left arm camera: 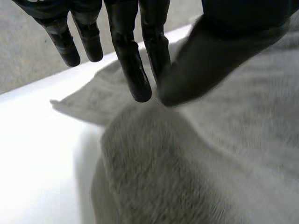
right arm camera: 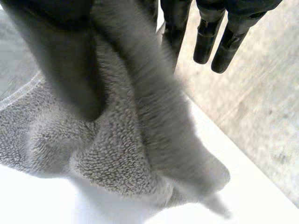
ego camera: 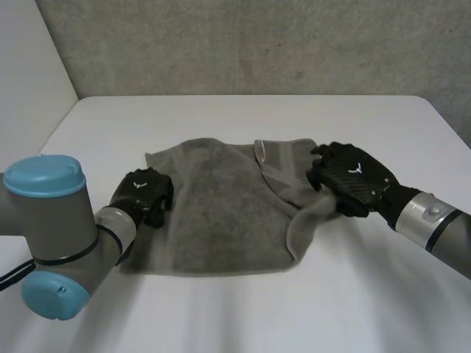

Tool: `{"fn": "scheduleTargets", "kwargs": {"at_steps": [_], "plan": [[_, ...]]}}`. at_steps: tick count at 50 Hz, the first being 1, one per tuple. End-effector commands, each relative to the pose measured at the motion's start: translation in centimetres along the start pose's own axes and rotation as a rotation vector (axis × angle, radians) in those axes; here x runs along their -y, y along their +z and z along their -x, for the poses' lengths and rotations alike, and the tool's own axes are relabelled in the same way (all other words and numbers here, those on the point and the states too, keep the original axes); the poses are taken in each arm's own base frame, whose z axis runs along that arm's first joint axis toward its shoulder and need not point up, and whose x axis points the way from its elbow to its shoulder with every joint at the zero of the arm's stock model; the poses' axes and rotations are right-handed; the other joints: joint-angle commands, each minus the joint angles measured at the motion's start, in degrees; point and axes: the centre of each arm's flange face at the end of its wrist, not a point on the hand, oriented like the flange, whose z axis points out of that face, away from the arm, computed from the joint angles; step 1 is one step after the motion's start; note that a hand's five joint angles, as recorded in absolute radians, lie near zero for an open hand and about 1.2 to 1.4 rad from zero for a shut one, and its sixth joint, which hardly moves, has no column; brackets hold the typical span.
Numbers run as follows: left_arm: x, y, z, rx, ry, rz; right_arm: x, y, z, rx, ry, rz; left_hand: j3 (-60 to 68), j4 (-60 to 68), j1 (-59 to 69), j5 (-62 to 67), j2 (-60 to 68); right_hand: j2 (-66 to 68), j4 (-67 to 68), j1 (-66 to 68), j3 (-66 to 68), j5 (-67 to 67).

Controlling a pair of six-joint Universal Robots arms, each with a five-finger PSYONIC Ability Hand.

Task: Fold the towel.

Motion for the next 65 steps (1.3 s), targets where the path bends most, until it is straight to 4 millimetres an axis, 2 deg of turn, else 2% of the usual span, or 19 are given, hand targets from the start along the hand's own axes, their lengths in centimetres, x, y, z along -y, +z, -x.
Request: {"fn": "scheduleTargets", "kwargs": {"at_steps": [1, 7, 12, 14, 20, 36, 42, 55, 65], "plan": [[0.5, 0.5, 1.3, 0.036, 0.032, -0.008, -0.2, -0.5, -0.5, -0.037, 0.032, 0.11, -2.4, -3.22, -22.73, -30.74, -22.72, -18.38, -4.44, -19.52, -2.88, -20.04], [1.4, 0.1, 1.9, 0.051, 0.029, -0.034, -0.4, -0.7, -0.2, -0.044, 0.036, 0.127, -2.4, -3.22, -24.3, -32.32, -24.3, -18.22, -4.44, -19.35, -2.88, -19.88], [2.1, -1.3, 1.6, 0.04, 0.028, -0.054, -0.8, -1.0, 0.6, -0.032, 0.053, 0.144, -2.4, -3.22, -23.97, -31.98, -23.96, -18.22, -4.44, -19.35, -2.88, -19.88], [1.9, -2.6, 1.0, 0.023, 0.034, -0.047, -1.0, -1.1, 0.9, -0.027, 0.06, 0.149, -2.4, -3.22, -23.97, -31.98, -23.96, -18.38, -4.44, -19.52, -2.88, -20.04], [1.4, -4.8, 0.3, 0.006, 0.041, -0.039, -1.1, -1.3, 1.2, -0.025, 0.057, 0.146, -2.4, -3.22, -23.13, -31.15, -23.12, -18.38, -4.44, -19.52, -2.88, -20.04], [-1.6, -8.3, -2.6, -0.177, 0.201, 0.044, -1.1, -1.3, 1.2, -0.025, 0.056, 0.144, -2.4, -3.22, -20.1, -28.11, -20.09, -18.55, -4.44, -19.69, -2.88, -20.21], [-2.0, -8.1, -2.8, -0.18, 0.231, 0.059, -1.1, -1.3, 1.1, -0.027, 0.055, 0.144, -2.4, -3.22, -20.44, -28.45, -20.43, -18.55, -4.44, -19.69, -2.88, -20.21], [-3.4, -4.8, -2.3, -0.162, 0.226, 0.105, -1.1, -1.3, 1.2, -0.026, 0.058, 0.145, -2.4, -3.22, -24.14, -32.15, -24.13, -18.22, -4.44, -19.35, -2.88, -19.88], [-3.7, -3.4, -2.4, -0.135, 0.237, 0.077, -1.1, -1.3, 1.2, -0.024, 0.059, 0.145, -2.4, -3.22, -22.64, -30.65, -22.63, -18.22, -4.44, -19.35, -2.88, -19.88]]}}
